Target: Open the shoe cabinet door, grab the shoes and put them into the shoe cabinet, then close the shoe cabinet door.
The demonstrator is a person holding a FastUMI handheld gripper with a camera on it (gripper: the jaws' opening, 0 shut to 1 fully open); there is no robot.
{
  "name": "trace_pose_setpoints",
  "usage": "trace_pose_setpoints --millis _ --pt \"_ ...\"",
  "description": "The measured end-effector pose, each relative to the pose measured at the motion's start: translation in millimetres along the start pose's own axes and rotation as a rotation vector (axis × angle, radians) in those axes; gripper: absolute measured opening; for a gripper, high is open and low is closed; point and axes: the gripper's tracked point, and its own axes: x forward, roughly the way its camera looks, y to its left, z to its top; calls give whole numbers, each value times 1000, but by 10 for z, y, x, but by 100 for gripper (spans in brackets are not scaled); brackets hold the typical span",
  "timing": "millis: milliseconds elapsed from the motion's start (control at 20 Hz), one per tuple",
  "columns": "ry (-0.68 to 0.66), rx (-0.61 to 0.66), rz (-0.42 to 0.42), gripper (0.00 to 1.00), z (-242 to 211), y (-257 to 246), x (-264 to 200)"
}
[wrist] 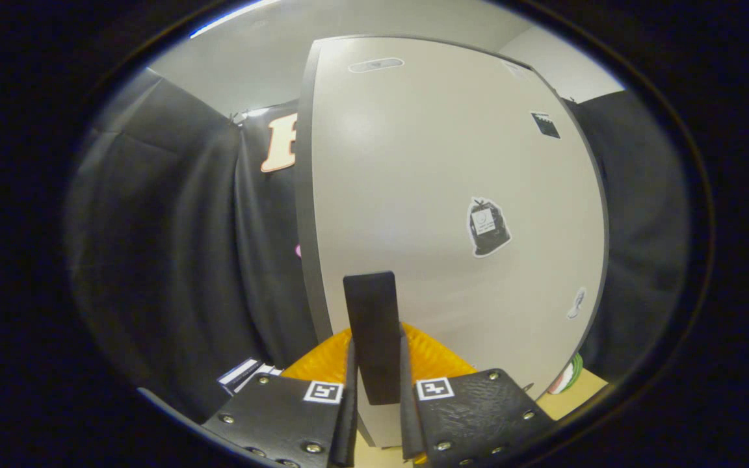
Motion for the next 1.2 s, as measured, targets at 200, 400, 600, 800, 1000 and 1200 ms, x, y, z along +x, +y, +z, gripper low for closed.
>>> trace_pose_setpoints --millis 200,400,600,800,1000,1200 --pt "6 4 12 27 -4 -39 -159" --pt "9 12 34 27 6 -112 -371" --pt "11 19 71 27 15 -196 -602" --pt "16 8 122 27 22 -326 -899" --pt "25 0 161 27 55 -506 -1174" --pt "25 -4 171 27 70 -736 -1423"
